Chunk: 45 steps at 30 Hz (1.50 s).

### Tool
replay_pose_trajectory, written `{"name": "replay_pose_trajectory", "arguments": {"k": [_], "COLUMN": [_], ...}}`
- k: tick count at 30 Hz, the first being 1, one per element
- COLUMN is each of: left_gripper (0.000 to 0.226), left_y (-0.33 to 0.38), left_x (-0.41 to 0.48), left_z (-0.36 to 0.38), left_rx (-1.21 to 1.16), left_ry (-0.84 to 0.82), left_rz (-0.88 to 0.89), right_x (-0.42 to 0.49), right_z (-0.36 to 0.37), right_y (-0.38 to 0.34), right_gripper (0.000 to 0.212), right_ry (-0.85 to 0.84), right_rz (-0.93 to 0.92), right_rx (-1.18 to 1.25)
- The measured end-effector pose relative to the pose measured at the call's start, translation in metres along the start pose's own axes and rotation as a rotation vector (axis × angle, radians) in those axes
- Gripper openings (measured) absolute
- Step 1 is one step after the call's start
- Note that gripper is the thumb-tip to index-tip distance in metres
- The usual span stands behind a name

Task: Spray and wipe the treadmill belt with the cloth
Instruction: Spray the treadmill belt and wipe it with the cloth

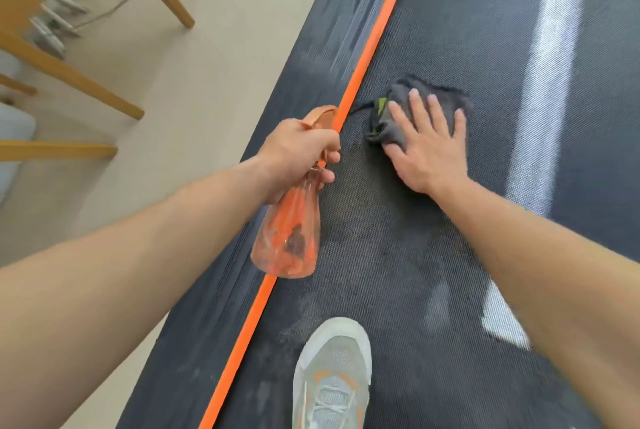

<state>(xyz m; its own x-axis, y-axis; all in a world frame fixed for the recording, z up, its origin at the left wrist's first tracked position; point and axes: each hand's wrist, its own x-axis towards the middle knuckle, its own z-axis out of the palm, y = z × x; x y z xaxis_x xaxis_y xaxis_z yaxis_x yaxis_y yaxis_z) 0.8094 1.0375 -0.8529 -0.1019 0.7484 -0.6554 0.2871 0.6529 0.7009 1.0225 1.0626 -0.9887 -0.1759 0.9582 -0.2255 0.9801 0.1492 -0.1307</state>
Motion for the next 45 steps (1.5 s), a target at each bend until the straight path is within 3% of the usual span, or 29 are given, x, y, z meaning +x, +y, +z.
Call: {"name": "replay_pose_trajectory", "arguments": {"k": [3, 7, 10, 14, 16, 21, 26, 31, 35, 37, 39, 42, 45], "left_gripper": [0.013, 0.011, 0.011, 0.022, 0.029, 0.04, 0.005, 0.011, 0.031, 0.04, 0.033, 0.029, 0.032], "left_y": [-0.003, -0.004, -0.005, -0.005, -0.001, -0.005, -0.038, -0.061, -0.071, -0.072, -0.076, -0.083, -0.087], "left_x": [-0.012, -0.024, -0.034, -0.055, -0.07, -0.087, -0.081, -0.07, -0.074, -0.083, -0.086, -0.083, -0.073], "left_z": [-0.006, -0.008, -0.006, -0.006, -0.007, -0.007, 0.005, -0.011, -0.023, -0.028, -0.028, -0.023, -0.014], "left_rx": [-0.033, -0.036, -0.034, -0.048, -0.069, -0.073, 0.068, 0.106, 0.082, 0.086, 0.083, 0.082, 0.06], "left_ry": [0.012, 0.018, 0.011, 0.032, 0.043, 0.049, -0.001, 0.008, -0.01, -0.012, -0.021, -0.057, -0.077], "left_rz": [-0.008, -0.008, 0.008, 0.025, 0.049, 0.041, -0.02, 0.008, 0.007, -0.007, -0.008, -0.005, 0.034], "right_x": [-0.046, -0.168, -0.144, -0.074, -0.06, -0.059, -0.01, 0.024, -0.056, -0.127, -0.174, -0.164, -0.124], "right_z": [0.013, 0.045, 0.041, 0.019, 0.011, -0.001, -0.011, -0.017, 0.007, 0.026, 0.041, 0.042, 0.036], "right_y": [-0.038, -0.085, -0.067, -0.039, -0.034, -0.034, -0.018, -0.008, -0.039, -0.07, -0.087, -0.082, -0.076], "right_gripper": [0.077, 0.086, 0.083, 0.073, 0.071, 0.069, 0.068, 0.069, 0.078, 0.085, 0.086, 0.082, 0.082], "right_ry": [0.04, -0.078, -0.117, -0.057, -0.063, -0.174, -0.134, -0.104, -0.046, -0.062, -0.144, -0.154, -0.125], "right_rz": [0.019, -0.406, -0.562, -0.185, -0.105, -0.134, -0.081, -0.088, -0.089, -0.208, -0.322, -0.368, -0.263], "right_rx": [0.031, 0.034, -0.013, -0.003, 0.011, 0.042, 0.059, 0.0, 0.027, 0.04, 0.033, 0.016, 0.005]}}
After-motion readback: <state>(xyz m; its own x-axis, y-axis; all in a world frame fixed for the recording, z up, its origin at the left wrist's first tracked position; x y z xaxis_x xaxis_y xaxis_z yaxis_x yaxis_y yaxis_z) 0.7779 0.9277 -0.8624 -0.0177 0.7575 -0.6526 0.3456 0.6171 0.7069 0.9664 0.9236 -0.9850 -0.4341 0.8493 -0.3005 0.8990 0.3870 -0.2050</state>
